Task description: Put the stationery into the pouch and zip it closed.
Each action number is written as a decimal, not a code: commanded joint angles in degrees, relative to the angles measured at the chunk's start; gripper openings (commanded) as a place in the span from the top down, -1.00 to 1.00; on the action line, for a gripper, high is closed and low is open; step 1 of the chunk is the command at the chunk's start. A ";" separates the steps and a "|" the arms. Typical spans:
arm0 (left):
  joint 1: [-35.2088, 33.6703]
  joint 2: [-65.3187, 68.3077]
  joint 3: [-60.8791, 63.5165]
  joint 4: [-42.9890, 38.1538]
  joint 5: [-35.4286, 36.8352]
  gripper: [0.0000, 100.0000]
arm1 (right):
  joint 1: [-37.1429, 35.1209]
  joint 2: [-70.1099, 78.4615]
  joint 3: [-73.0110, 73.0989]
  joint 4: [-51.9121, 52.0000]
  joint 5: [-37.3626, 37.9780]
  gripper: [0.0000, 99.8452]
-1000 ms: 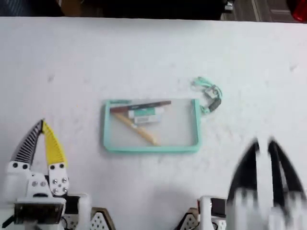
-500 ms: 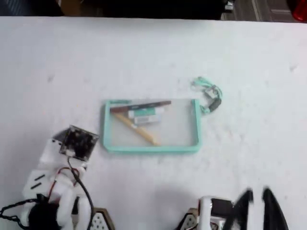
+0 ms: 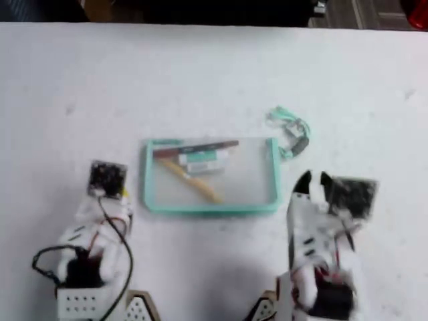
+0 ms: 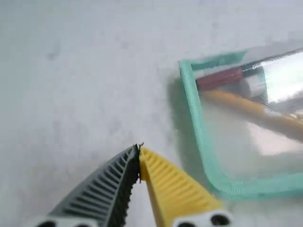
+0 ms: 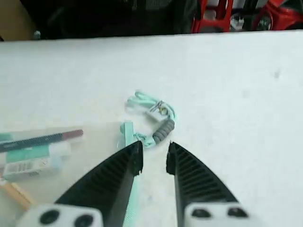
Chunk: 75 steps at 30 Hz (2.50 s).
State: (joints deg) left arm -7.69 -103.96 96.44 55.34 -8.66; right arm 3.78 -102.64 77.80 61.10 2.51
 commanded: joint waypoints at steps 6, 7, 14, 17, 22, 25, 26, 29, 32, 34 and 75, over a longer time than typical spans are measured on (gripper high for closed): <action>-0.31 -0.22 0.53 1.76 0.88 0.95 | -0.13 -0.48 18.90 -12.88 0.18 0.84; -0.31 -0.22 0.53 2.90 0.88 0.95 | -0.13 -0.48 18.99 -11.82 0.18 0.84; -0.31 -0.22 0.53 13.80 0.88 0.95 | -0.84 -0.40 19.08 -0.31 0.18 0.84; -0.22 -0.22 0.53 18.11 0.88 0.95 | -4.18 -0.40 19.08 7.08 0.53 0.84; -0.22 -0.22 0.53 18.29 0.88 0.95 | -12.09 -0.31 19.08 11.38 0.70 0.84; -0.22 -0.22 0.53 18.29 0.88 0.95 | -12.26 -0.31 19.08 11.38 0.70 0.84; -0.22 -0.22 0.53 18.29 0.79 0.95 | -12.26 -0.31 19.08 11.38 0.70 0.84; -0.13 -0.22 0.53 18.29 0.79 0.95 | -12.18 -0.31 19.08 11.38 0.70 0.84; 1.19 -0.22 0.53 18.29 0.79 0.95 | -12.18 -0.31 19.08 11.38 0.70 0.84; 2.51 -0.22 0.53 18.29 0.79 0.95 | -12.09 -0.31 19.08 11.38 0.70 0.84; 3.74 -0.22 0.53 18.29 0.88 0.95 | -11.91 -0.31 19.08 11.47 6.33 0.84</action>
State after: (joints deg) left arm -4.79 -103.78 97.14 73.36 -8.40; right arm -7.82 -102.81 96.35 72.18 8.31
